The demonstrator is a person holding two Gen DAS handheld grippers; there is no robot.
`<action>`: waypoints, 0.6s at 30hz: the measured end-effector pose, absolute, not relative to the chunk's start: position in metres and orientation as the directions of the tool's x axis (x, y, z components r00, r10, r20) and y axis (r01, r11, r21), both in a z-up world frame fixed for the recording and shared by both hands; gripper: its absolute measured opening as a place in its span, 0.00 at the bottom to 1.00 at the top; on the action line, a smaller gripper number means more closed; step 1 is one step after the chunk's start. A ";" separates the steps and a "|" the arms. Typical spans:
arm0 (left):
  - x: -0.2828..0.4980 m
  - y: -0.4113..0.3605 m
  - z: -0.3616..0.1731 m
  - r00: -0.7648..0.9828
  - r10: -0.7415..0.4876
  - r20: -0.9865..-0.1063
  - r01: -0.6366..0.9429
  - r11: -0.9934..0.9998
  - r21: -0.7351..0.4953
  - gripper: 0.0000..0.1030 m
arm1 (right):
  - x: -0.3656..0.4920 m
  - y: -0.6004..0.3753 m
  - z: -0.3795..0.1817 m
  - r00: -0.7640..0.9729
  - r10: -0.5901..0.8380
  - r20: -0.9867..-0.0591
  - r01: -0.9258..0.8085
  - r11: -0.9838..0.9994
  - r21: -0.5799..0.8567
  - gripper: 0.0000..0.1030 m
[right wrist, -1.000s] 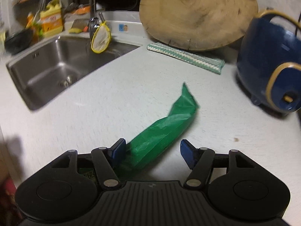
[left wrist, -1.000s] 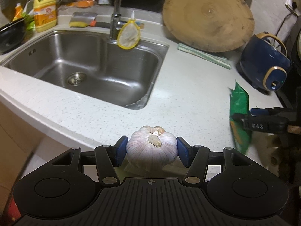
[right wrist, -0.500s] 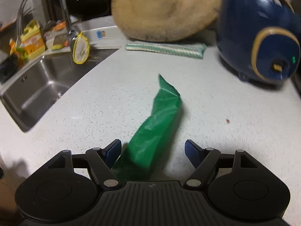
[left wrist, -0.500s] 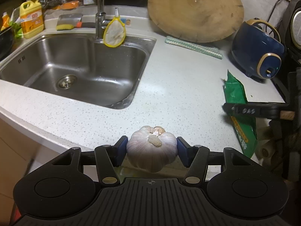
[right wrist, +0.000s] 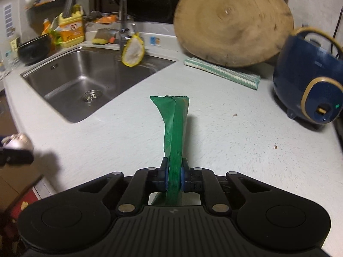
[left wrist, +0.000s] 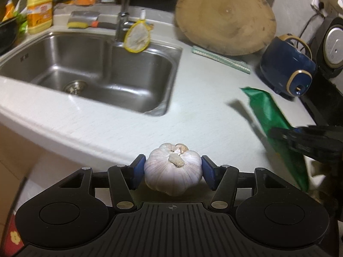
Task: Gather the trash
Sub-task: 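Carry the garlic and green wrapper down over the green bin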
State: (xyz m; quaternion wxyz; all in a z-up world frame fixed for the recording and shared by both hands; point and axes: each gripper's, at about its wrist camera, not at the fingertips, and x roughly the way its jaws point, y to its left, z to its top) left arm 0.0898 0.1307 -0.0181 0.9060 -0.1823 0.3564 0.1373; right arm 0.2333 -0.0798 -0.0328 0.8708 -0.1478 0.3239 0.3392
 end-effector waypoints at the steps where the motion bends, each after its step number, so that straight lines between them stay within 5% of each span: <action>1: 0.081 0.139 -0.021 0.707 0.112 -0.698 -0.381 0.892 -0.243 0.60 | 0.223 -0.080 -0.031 0.560 0.490 -0.667 -0.683 0.729 -0.038 0.09; 10: 0.012 0.196 -0.079 0.640 -0.021 -0.768 -0.338 0.890 -0.306 0.60 | 0.105 -0.073 -0.045 0.524 0.414 -0.744 -0.622 0.783 -0.002 0.09; 18: -0.028 0.208 -0.155 0.467 -0.044 -0.883 -0.429 0.862 -0.270 0.60 | 0.040 -0.078 -0.121 0.328 0.305 -0.894 -0.589 0.806 0.058 0.09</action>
